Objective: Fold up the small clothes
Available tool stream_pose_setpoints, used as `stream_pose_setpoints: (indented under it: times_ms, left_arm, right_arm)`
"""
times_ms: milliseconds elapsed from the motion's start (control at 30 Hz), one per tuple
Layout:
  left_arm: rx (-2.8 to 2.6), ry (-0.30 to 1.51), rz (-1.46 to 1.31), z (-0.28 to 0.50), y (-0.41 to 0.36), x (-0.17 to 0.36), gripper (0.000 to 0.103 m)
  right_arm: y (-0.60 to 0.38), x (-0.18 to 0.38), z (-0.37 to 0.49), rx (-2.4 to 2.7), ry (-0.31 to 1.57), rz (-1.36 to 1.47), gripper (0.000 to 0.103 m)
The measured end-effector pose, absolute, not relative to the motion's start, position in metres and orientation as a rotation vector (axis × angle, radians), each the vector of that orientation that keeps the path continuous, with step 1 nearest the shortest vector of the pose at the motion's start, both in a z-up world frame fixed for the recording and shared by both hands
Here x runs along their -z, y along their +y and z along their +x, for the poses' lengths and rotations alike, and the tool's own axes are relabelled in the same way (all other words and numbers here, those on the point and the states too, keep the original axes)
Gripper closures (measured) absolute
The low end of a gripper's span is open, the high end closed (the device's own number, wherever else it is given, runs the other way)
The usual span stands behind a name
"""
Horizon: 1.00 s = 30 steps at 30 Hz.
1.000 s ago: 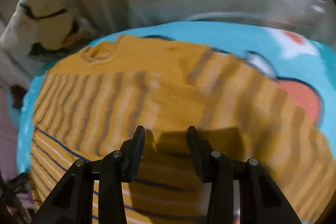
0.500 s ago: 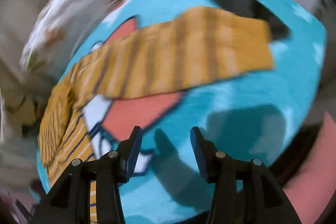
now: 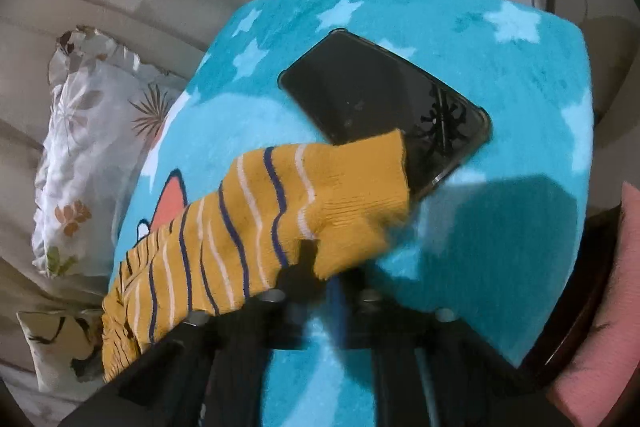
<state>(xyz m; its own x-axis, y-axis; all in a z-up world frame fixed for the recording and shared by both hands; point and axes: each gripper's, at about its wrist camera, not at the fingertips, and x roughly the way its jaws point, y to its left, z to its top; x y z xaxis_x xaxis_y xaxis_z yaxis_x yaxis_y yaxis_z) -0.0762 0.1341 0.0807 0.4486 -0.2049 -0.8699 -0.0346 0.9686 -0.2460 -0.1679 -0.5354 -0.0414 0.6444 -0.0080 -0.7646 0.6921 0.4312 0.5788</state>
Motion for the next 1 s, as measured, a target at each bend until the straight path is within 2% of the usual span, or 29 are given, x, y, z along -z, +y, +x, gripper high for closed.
stream_pose_setpoints:
  times_ms: [100,233,400,500,600,767,1000]
  left_arm:
    - [0.101,1.091,-0.261,-0.078,0.14,-0.083,0.037]
    - [0.1,1.071,-0.295,-0.079,0.155,-0.085,0.037]
    - [0.096,1.051,-0.327,-0.079,0.181,-0.085,0.037]
    - [0.082,1.035,-0.342,-0.08,0.203,-0.086,0.037]
    - [0.057,1.025,-0.359,-0.084,0.227,-0.084,0.037]
    - [0.001,1.022,-0.388,-0.098,0.267,-0.078,0.037]
    - [-0.068,1.016,-0.416,-0.122,0.307,-0.069,0.037]
  right_arm:
    - [-0.53,0.016,-0.157,0.51,0.777,0.911,0.097]
    - [-0.483,-0.051,-0.12,0.4,0.74,0.678,0.097]
    - [-0.362,-0.127,-0.052,0.085,0.697,0.453,0.097]
    - [-0.275,-0.149,-0.013,-0.1,0.707,0.352,0.097]
    - [-0.183,-0.151,0.02,-0.26,0.739,0.255,0.097]
    - [-0.054,-0.112,0.055,-0.419,0.832,0.102,0.097]
    - [0.04,-0.05,0.086,-0.469,0.961,-0.041,0.097]
